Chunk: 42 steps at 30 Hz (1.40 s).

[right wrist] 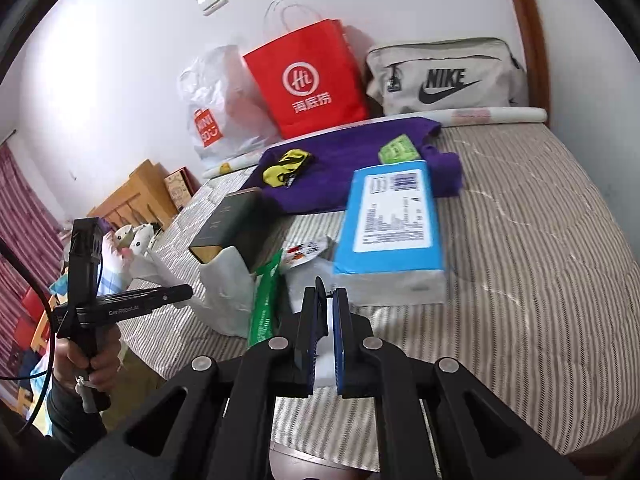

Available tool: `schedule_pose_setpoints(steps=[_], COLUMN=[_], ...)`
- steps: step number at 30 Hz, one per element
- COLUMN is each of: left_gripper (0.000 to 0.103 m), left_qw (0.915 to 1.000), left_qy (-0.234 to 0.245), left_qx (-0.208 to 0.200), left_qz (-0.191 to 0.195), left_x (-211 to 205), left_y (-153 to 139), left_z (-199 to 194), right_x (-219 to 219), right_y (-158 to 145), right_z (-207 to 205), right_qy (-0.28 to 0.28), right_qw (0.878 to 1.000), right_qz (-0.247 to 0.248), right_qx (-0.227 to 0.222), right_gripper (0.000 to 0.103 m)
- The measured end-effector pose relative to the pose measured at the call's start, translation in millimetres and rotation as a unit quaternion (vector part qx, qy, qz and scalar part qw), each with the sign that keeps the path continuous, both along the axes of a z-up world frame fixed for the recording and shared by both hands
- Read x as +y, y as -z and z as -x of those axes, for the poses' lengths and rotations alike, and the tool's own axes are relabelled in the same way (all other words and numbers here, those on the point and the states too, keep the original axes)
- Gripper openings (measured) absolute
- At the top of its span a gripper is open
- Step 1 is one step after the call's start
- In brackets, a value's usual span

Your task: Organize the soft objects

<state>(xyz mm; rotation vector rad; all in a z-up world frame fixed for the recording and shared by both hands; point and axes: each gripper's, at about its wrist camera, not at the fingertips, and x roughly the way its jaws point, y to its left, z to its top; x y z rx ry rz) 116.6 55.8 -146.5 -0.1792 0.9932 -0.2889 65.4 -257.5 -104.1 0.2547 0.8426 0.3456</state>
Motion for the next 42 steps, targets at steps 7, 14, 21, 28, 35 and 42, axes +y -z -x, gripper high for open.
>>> schedule_pose_setpoints(steps=[7, 14, 21, 28, 35, 42], left_gripper=[0.02, 0.02, 0.02, 0.02, 0.02, 0.02], left_qw=[0.9999, 0.9996, 0.9996, 0.9996, 0.9993, 0.9993], left_qy=[-0.011, -0.023, -0.026, -0.025, -0.028, -0.033], left_qx=[0.006, 0.008, 0.002, -0.009, -0.018, -0.014], left_qz=[-0.004, -0.01, -0.013, -0.012, -0.014, -0.013], left_x=[5, 7, 0, -6, -4, 0], left_y=[3, -7, -25, -46, -63, -68], left_z=[-2, -5, -13, -31, -54, -81], right_x=[-17, -32, -38, -39, -27, -16], right_y=[8, 20, 11, -14, -40, -59], right_z=[3, -4, -12, -28, -53, -86], right_qy=[0.024, 0.041, 0.036, 0.024, 0.0, -0.016], right_qw=[1.0, 0.999, 0.999, 1.0, 1.0, 0.999], right_qz=[0.02, 0.024, 0.014, 0.005, 0.015, 0.02], right_qx=[0.008, 0.022, 0.023, 0.005, -0.021, -0.042], right_gripper=[0.007, 0.007, 0.007, 0.007, 0.007, 0.007])
